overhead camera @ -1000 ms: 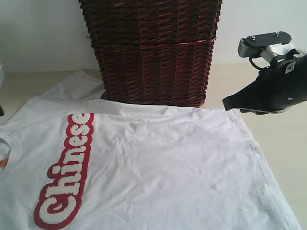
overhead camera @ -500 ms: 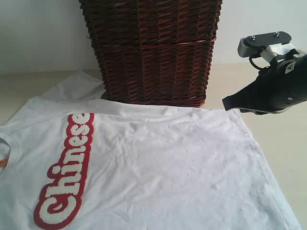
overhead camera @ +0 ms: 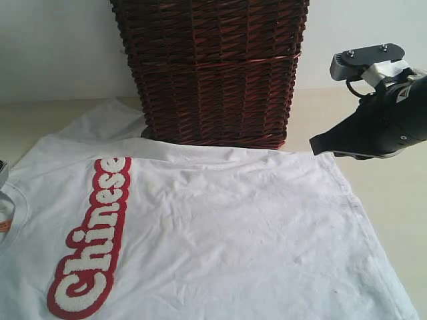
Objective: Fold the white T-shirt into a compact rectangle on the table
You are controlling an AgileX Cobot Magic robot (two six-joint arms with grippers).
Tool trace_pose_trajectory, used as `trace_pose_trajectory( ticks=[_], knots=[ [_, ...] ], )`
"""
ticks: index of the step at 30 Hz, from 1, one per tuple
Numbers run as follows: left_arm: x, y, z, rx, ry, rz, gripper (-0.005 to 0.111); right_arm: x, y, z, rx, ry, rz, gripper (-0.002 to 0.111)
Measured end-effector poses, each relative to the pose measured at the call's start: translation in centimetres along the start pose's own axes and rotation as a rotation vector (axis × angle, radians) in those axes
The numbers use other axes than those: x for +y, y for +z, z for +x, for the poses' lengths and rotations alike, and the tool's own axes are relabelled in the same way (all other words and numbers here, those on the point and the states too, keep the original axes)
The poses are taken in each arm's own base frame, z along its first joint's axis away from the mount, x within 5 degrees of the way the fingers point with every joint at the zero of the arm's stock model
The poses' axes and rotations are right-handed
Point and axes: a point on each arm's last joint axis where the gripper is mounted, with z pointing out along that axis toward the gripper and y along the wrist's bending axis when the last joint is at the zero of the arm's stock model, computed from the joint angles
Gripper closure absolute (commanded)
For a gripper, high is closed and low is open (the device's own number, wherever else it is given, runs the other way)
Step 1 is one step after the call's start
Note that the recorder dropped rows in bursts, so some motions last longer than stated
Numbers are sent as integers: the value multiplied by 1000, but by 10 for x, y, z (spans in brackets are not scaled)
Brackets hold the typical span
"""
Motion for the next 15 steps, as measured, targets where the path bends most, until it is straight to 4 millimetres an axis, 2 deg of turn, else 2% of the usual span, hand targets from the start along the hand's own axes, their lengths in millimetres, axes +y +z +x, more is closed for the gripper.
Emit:
trace_pose_trajectory(
  ticks=[15],
  knots=[
    [0,3,5,88,-33,-84,2,0,0,0,0,-2,0,108]
  ],
)
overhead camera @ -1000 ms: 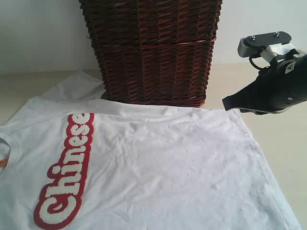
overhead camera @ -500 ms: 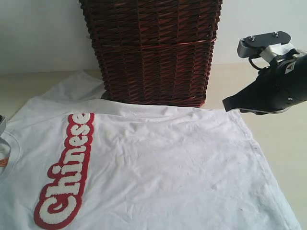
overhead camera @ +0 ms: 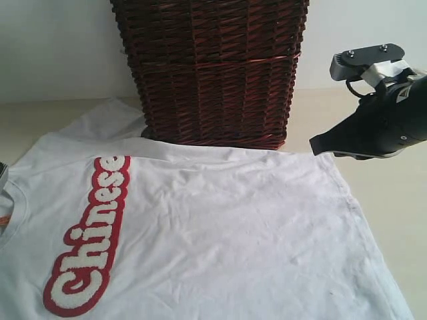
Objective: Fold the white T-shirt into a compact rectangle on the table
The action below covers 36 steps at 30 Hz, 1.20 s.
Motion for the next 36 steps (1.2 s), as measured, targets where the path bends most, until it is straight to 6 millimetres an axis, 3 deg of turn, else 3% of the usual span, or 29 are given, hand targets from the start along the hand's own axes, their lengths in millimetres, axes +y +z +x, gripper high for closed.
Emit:
trace_pose_trajectory(
  ticks=[21,28,32,36],
  knots=[
    [0,0,0,1,-3,0,2,0,0,0,0,-14,-1,106],
    [0,0,0,1,-3,0,2,0,0,-1,-7,-17,-2,80],
    [0,0,0,3,-1,-1,2,0,0,-1,-7,-13,-4,40],
    [0,0,0,3,-1,-1,2,0,0,-1,-8,1,-5,35]
  ],
)
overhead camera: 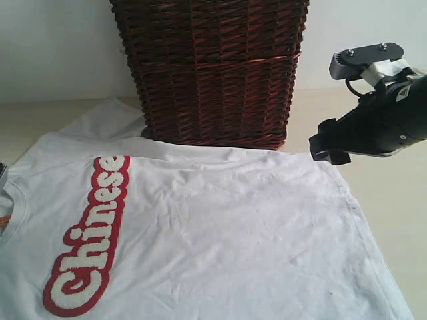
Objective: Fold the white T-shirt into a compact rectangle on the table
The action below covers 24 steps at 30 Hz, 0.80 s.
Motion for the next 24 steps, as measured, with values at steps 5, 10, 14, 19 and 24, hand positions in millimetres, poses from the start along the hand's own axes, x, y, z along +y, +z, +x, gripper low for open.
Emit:
trace_pose_trajectory(
  ticks=[5,10,14,19,24],
  knots=[
    [0,0,0,0,0,0,2,0,0,0,0,-10,2,35],
    [0,0,0,0,0,0,2,0,0,2,25,-179,1,6],
    [0,0,0,1,1,0,2,-2,0,2,29,-362,22,3],
    [0,0,0,1,1,0,2,-3,0,8,101,-807,-3,3],
    [0,0,0,1,1,0,2,-7,7,14,179,-1206,-31,3]
  ],
)
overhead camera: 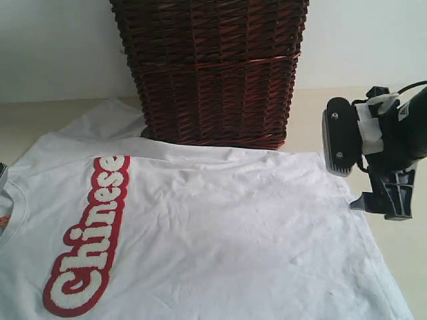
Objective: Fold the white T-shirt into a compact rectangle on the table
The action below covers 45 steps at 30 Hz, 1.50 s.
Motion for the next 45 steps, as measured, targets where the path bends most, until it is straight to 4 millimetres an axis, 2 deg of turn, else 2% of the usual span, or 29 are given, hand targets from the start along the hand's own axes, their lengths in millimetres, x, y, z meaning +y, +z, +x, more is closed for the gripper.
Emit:
trace_pose_trajectory(
  ticks=[6,12,15,21,25,35,45],
  knots=[
    [0,0,0,0,0,0,2,1,30,8,88,-145,-48,3],
    [0,0,0,0,0,0,2,10,60,14,145,-167,-142,3],
    [0,0,0,0,0,0,2,10,65,17,167,-195,-190,3],
    [0,0,0,0,0,0,2,-12,56,30,196,-154,-270,3],
    [0,0,0,0,0,0,2,-17,58,31,157,-168,-323,3],
    [0,0,0,0,0,0,2,-20,95,26,93,-205,-404,3],
    [0,0,0,0,0,0,2,-20,113,28,106,-198,-424,3]
  ],
)
